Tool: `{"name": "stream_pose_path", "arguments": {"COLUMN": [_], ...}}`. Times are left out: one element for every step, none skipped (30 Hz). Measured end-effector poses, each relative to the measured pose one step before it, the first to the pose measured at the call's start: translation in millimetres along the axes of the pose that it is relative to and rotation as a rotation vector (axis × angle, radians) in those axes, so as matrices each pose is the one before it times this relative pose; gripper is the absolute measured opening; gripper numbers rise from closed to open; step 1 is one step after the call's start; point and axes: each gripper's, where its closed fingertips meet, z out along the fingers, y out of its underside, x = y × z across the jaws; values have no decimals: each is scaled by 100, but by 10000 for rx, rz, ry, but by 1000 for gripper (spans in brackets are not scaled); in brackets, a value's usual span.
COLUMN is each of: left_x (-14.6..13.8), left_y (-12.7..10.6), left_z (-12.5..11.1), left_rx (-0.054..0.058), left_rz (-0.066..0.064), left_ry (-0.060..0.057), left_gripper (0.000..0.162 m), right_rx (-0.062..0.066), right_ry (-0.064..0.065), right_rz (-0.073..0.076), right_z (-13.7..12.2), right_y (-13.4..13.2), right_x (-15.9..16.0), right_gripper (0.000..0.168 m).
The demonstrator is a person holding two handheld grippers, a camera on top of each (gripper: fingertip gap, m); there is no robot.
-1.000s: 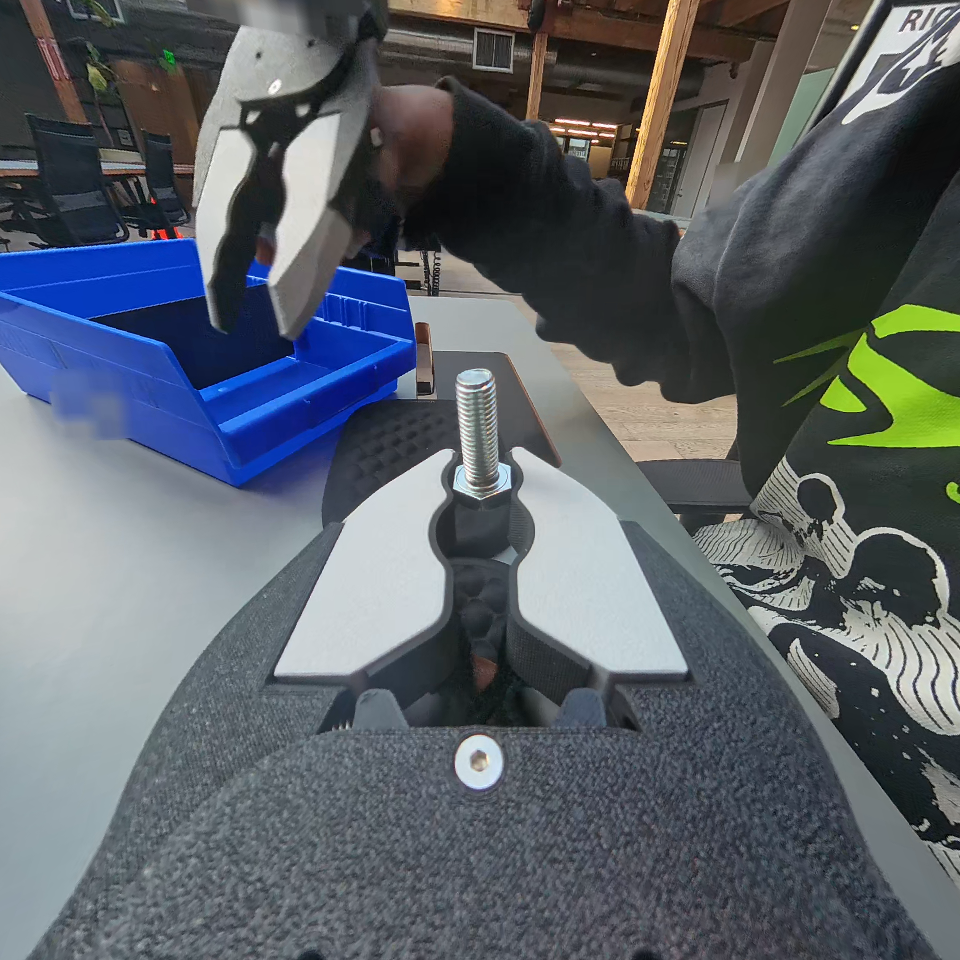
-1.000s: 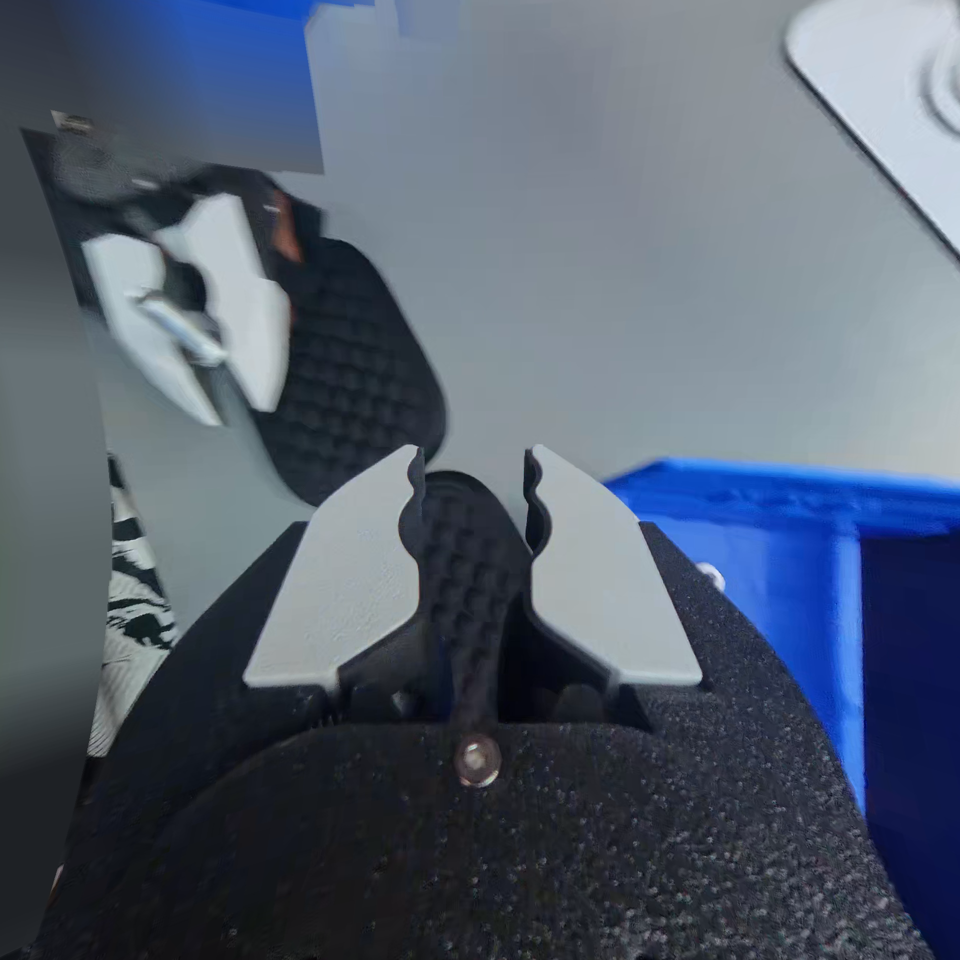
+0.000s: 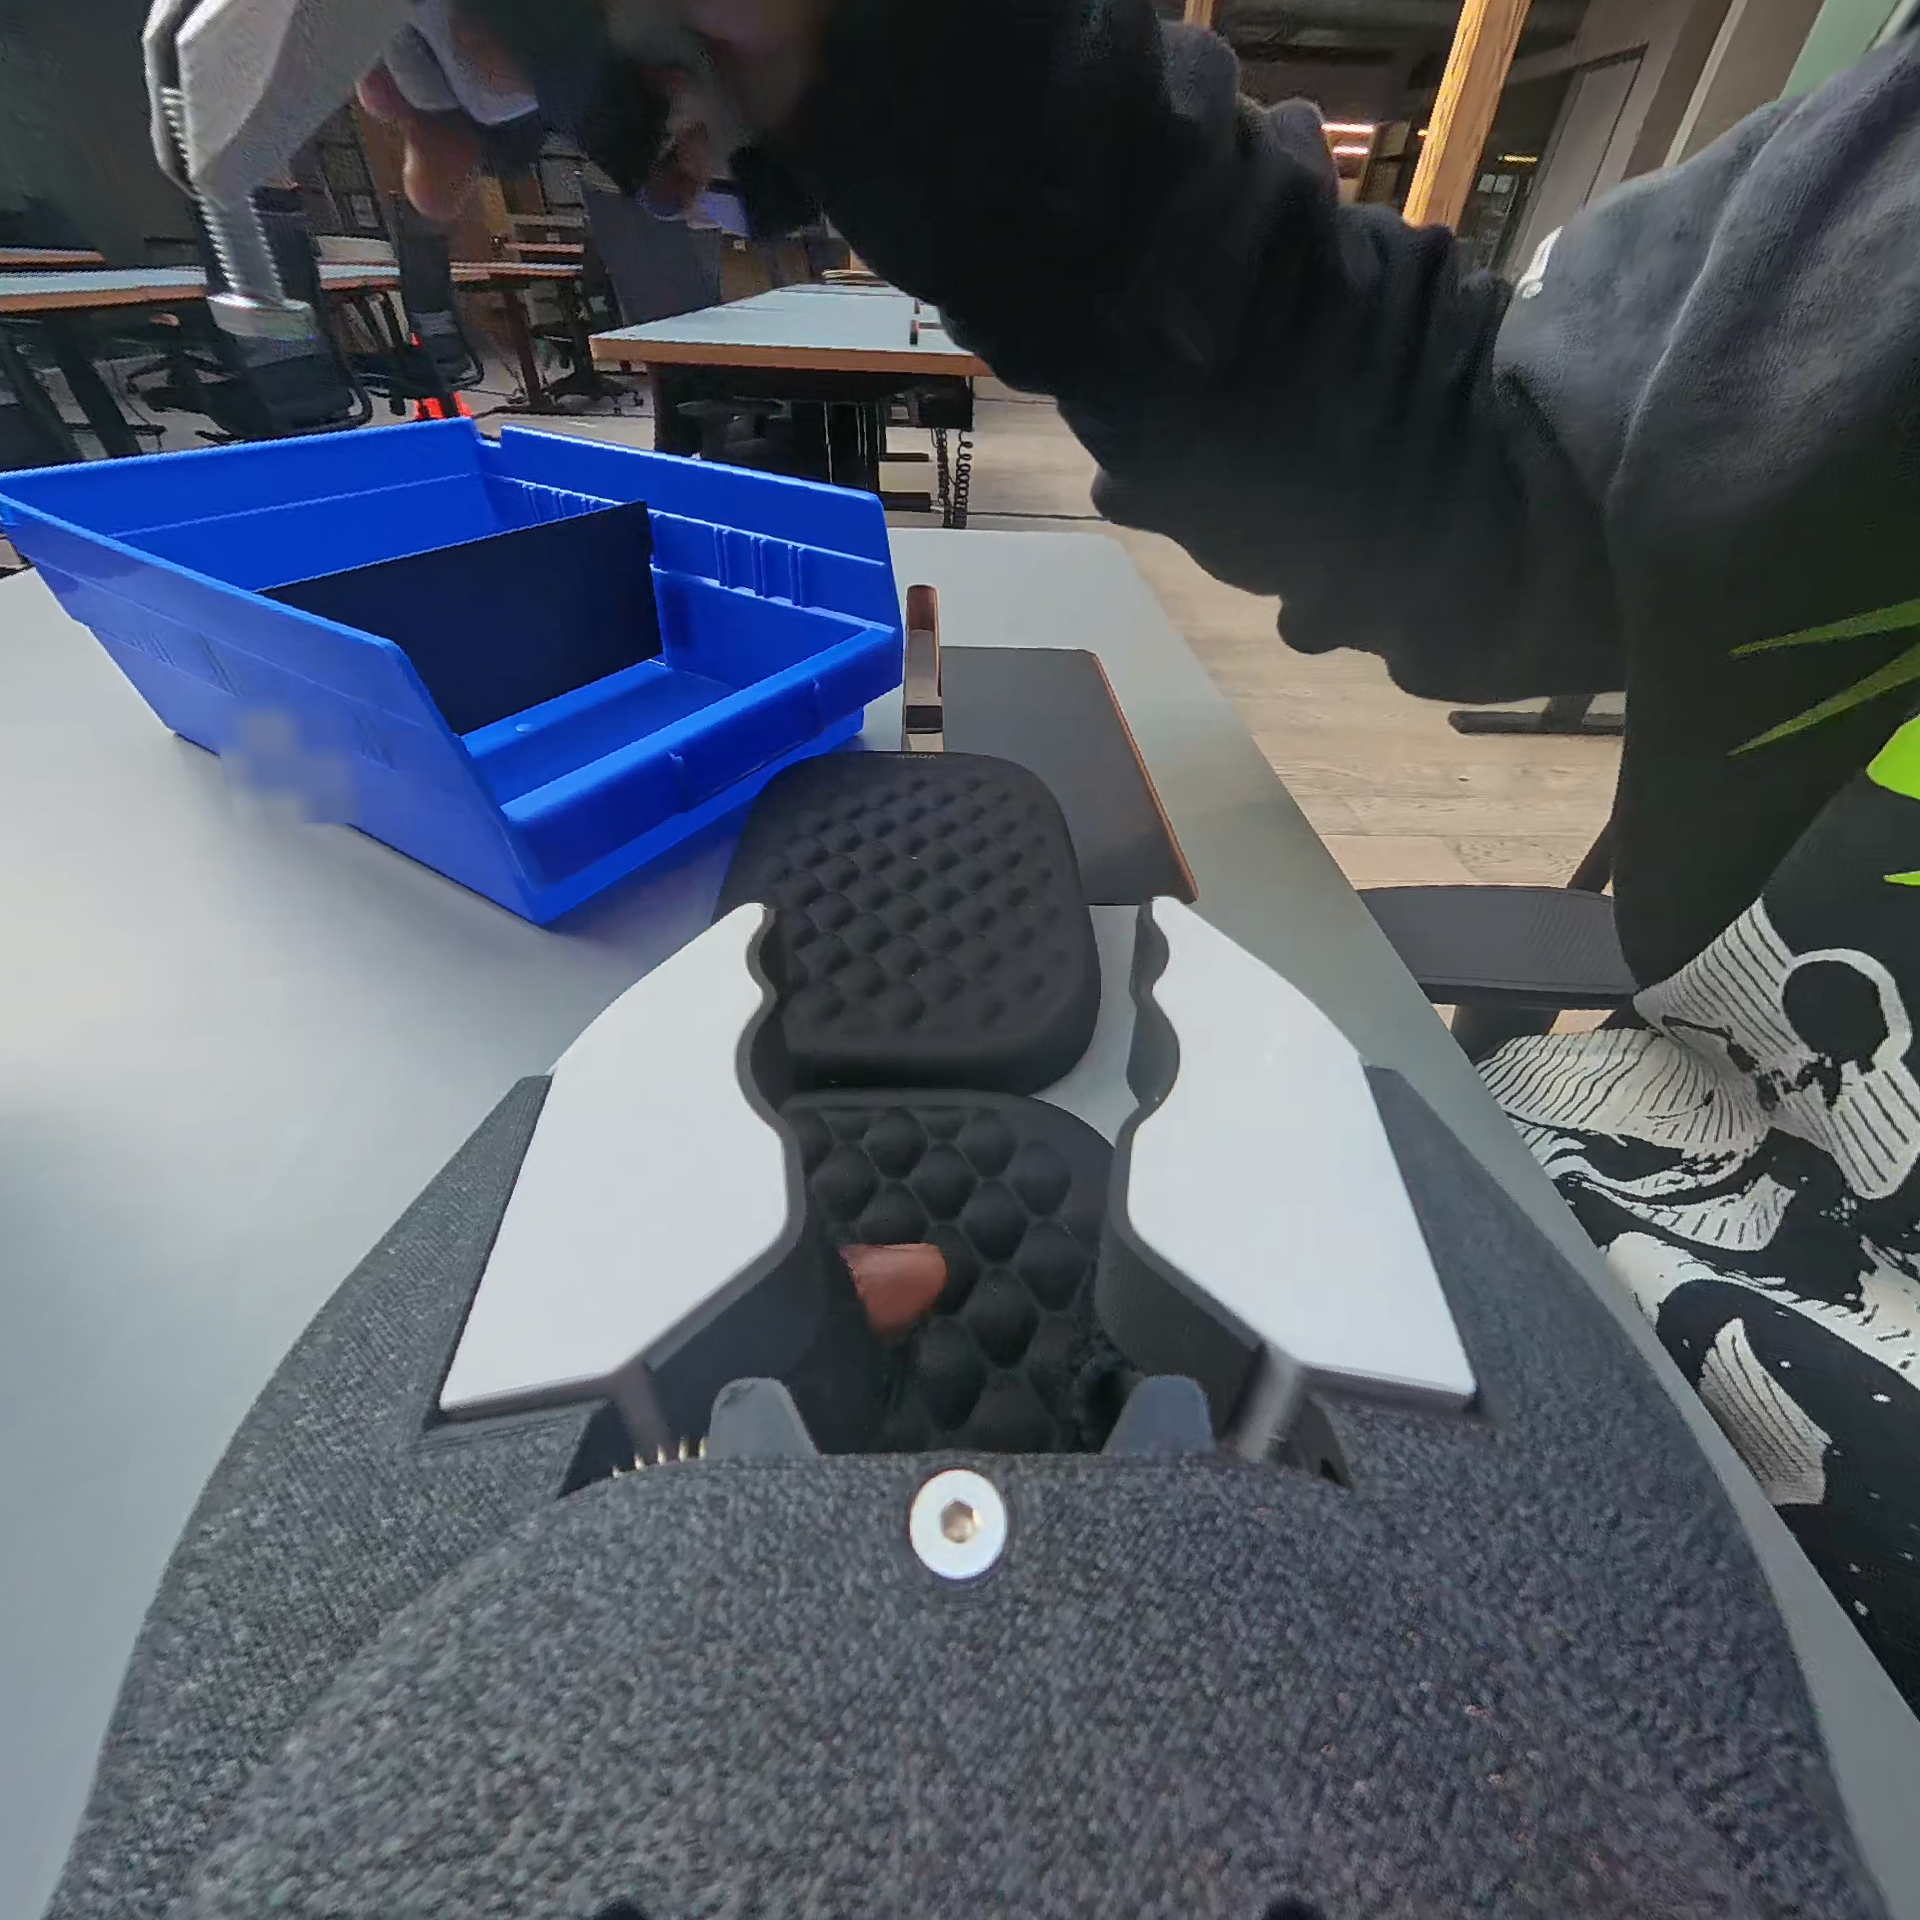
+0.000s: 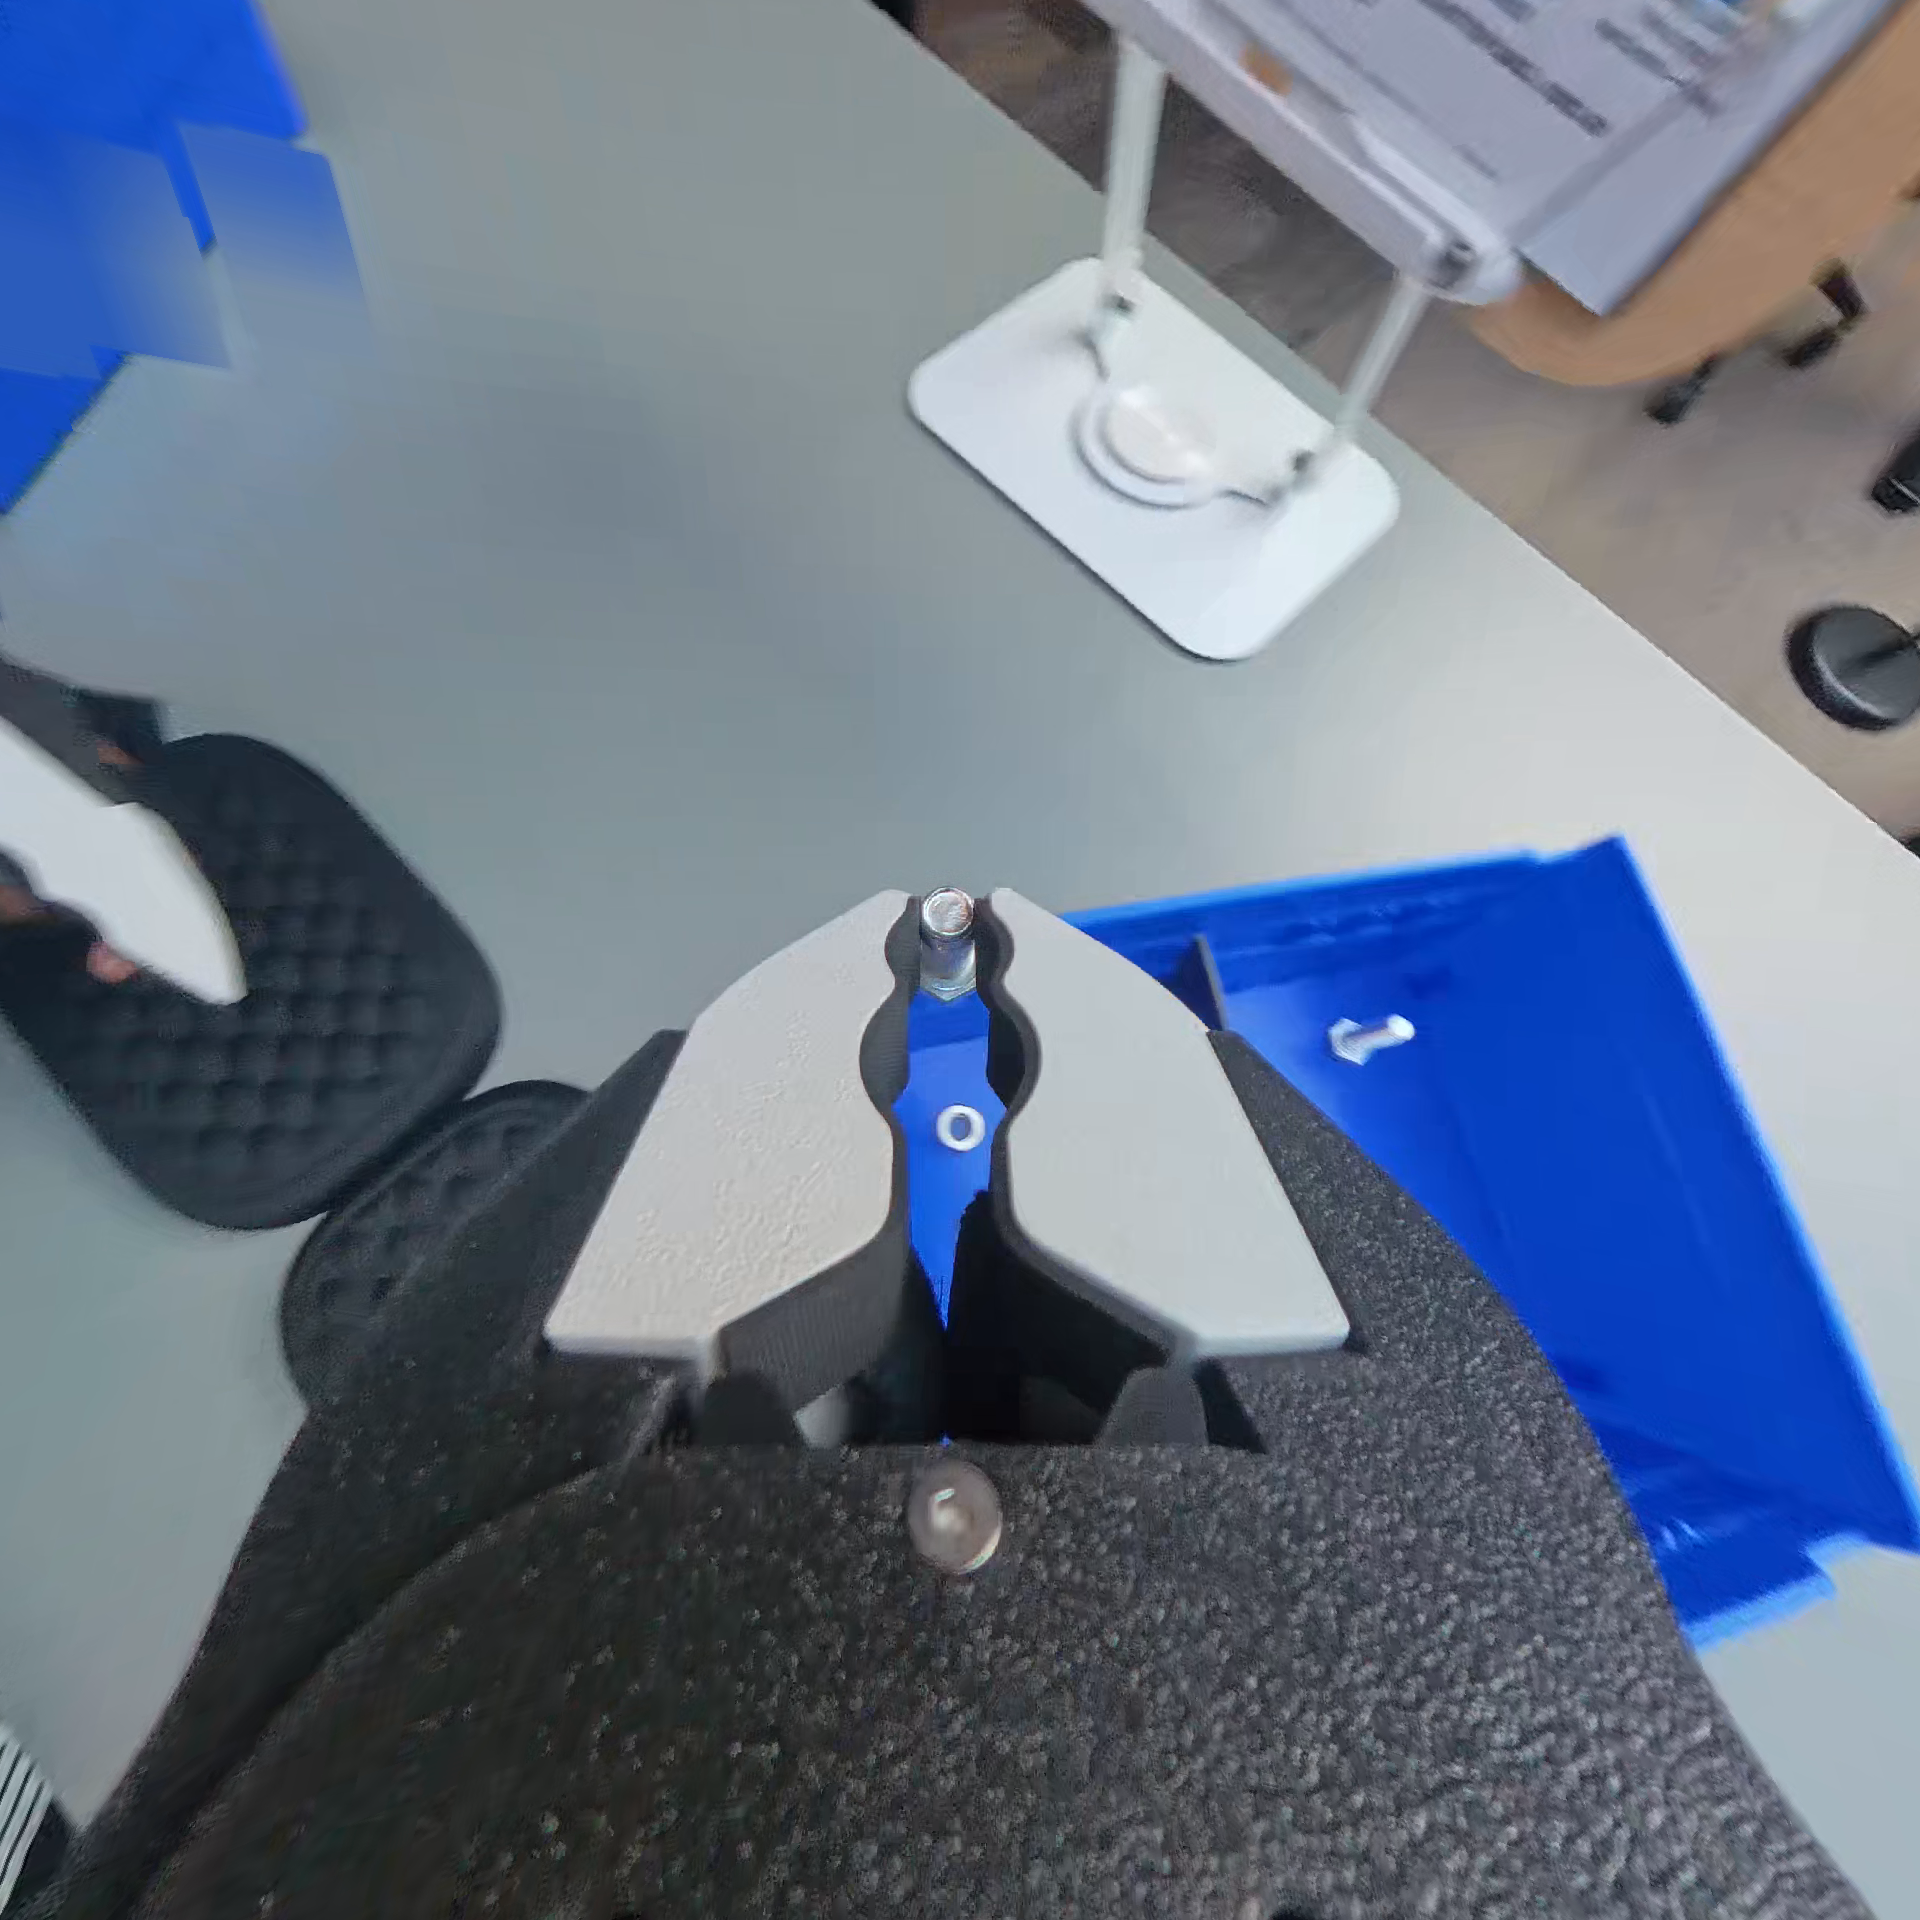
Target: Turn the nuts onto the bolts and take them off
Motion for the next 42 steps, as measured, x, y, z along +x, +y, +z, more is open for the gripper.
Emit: {"name": "stream_pose_path", "arguments": {"left_x": [37,52,42,32,11,-23,-34,-59,-39,-17,-24,-36,-13,-29,-52,-39,-28,-50,-37,-40,-6,13,23,25,15,-9,-16,-29,-35,5,1,-3,18,18,12,7,-10,-37,-26,-16,-17,-24], "left_y": [49,52,46,64,64,47,32,-2,-18,-28,-26,-13,-24,-7,-12,-6,-23,-14,-18,-26,-15,-17,3,21,27,20,20,1,-17,-30,-10,-4,19,17,23,-1,10,7,-7,-3,-5,10], "left_z": [30,27,24,46,36,32,23,-9,-17,-31,-21,-21,-17,-16,-6,-12,-13,-17,-13,-19,-14,-9,2,25,15,21,18,-4,-9,-22,-17,7,10,17,15,15,7,8,-3,3,2,12], "left_rx": [-42,-36,-39,-41,-41,-36,-23,2,25,27,23,20,21,15,8,11,17,17,21,21,13,7,0,-17,-23,-20,-12,-3,14,20,12,-3,-14,-21,-18,-9,-9,-7,-2,3,-3,-8], "left_rz": [40,44,45,33,3,-22,-33,-29,-16,-19,-28,-28,-24,-32,-53,-59,-55,-54,-50,-35,-12,9,28,26,11,-8,-24,-30,-20,5,20,25,32,34,29,21,-1,-14,-6,13,20,14], "left_ry": [-3,7,0,4,2,2,-2,-31,-19,0,3,-6,7,1,-4,17,16,7,2,-3,5,0,-1,-3,4,3,3,-4,-11,-9,-16,-20,-13,-16,-16,0,-11,-22,-24,-22,-26,-38], "left_gripper": [64,64,63,63,62,61,61,61,61,60,60,60,59,59,59,58,58,58,58,58,57,57,56,56,56,56,56,56,56,56,56,55,55,55,55,55,55,55,55,55,55,55], "right_rx": [-179,-216,-198,-248,-262,-316,-327,-277,-278,-244,-213,-220,-242,-286,-227,-123,-59,-57,-55,-41,-76,-87,-43,-7,-12,-66,-105,-83,-19,-39,3,62,113,205,314,460,609,703,751,751,684,639], "right_ry": [495,465,383,344,355,254,152,139,129,136,107,43,-24,-69,-45,-4,-26,-54,-44,-32,-21,46,36,-14,-33,-20,-5,3,-4,13,53,68,34,40,55,72,20,-87,-154,-165,-201,-260], "right_rz": [418,400,380,307,300,285,307,291,211,202,204,216,228,196,157,127,108,139,99,44,14,21,11,2,11,0,-18,-8,24,19,7,12,12,21,-8,-46,-77,-89,-76,-70,-83,-104], "right_z": [204,432,624,791,972,1115,1216,1244,1231,1132,1061,952,832,707,540,390,287,212,165,170,191,194,156,134,95,104,85,61,0,-45,-85,-199,-375,-598,-846,-1089,-1303,-1459,-1557,-1602,-1596,-1545], "right_y": [594,600,524,557,607,695,716,619,611,518,438,389,398,397,287,170,89,90,101,129,212,205,152,89,76,118,152,113,42,40,-8,-84,-197,-332,-503,-700,-870,-976,-1033,-1013,-871,-762], "right_x": [2467,2311,2054,1843,1714,1429,1160,1019,893,843,765,639,478,357,319,321,237,159,109,61,41,128,90,-8,-29,-25,-7,0,-20,13,51,43,-46,-105,-168,-235,-431,-707,-947,-1105,-1299,-1493], "right_gripper": [9,9,9,9,9,9,9,9,9,10,9,9,10,10,10,10,10,9,9,9,9,10,10,10,10,10,10,11,14,18,20,22,24,26,27,29,31,33,38,45,53,58]}}
